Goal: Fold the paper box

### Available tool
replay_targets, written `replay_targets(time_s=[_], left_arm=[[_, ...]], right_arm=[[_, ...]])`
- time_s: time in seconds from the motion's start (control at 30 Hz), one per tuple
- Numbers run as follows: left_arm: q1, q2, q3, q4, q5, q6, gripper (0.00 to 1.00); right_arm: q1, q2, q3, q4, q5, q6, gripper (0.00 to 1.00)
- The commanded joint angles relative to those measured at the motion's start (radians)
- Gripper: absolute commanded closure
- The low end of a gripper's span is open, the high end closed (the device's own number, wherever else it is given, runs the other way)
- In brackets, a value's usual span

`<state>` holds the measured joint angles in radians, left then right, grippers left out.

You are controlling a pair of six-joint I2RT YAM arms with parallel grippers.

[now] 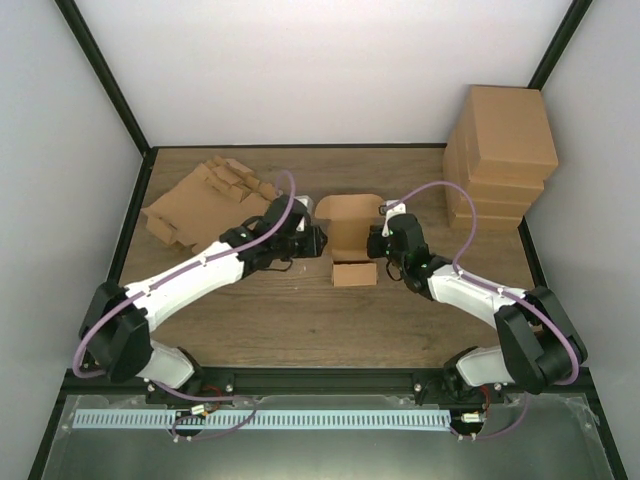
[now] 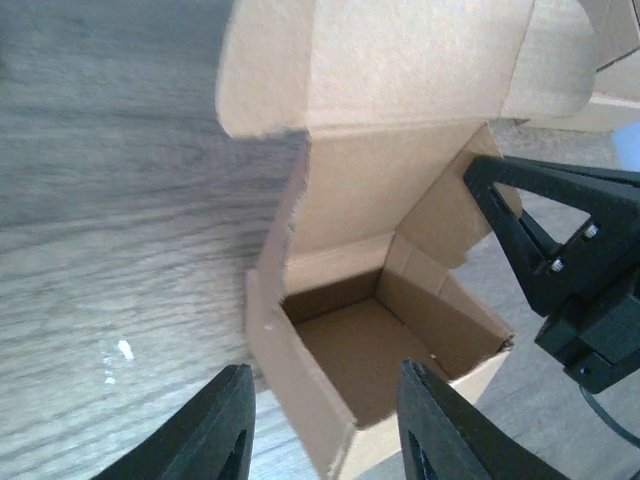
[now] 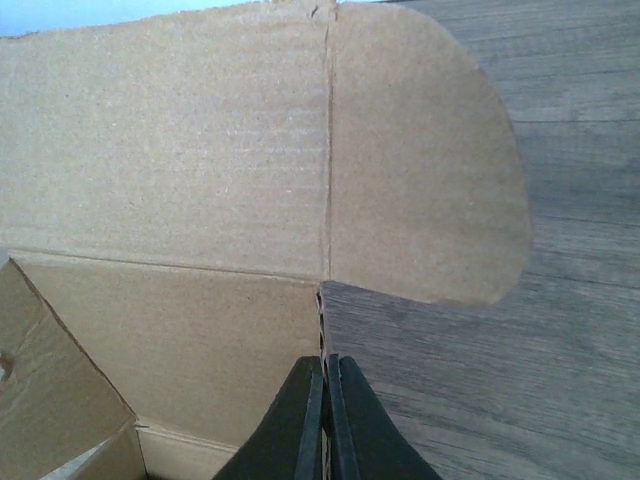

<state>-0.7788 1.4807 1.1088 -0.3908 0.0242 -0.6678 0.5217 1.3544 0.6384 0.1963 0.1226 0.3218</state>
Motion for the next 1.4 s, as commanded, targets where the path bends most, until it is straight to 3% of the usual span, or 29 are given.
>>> replay_targets(time_s=[0.0,0.07,0.27,0.57,0.9,1.23,1.37], left_arm=[[0.081,-0.065,-0.016,-0.07,0.026,0.099,0.51],[0.14,-0.081,-0.013,-0.065,0.095,0.168,0.36],[0.217,-0.087,0.073,-0.054,0.114,0.388,0.1],[0.282,0.157,0.314,-0.142,0.393,0.557,0.08],[0.28,0.26,0.376,-0.202,0.566,0.632,0.26],[0.278,0.279,0.38,-0.256,0.59,0.656,0.66],[0.276,0.28,0.372,-0.288,0.568,0.655,0.73]], right_arm=[[0.012,-0.013,-0.004,0.058,-0.039,-0.056,0.99],[0.012,-0.012,-0.003,0.072,-0.078,-0.094,0.99],[0.012,-0.015,0.0,0.091,-0.141,-0.157,0.99],[0.012,0.015,0.017,0.117,-0.263,-0.208,0.99],[0.012,0.01,0.012,0.124,-0.291,-0.185,0.99],[0.046,0.031,0.008,0.153,-0.274,-0.169,0.99],[0.047,0.05,0.014,0.18,-0.321,-0.205,0.99]])
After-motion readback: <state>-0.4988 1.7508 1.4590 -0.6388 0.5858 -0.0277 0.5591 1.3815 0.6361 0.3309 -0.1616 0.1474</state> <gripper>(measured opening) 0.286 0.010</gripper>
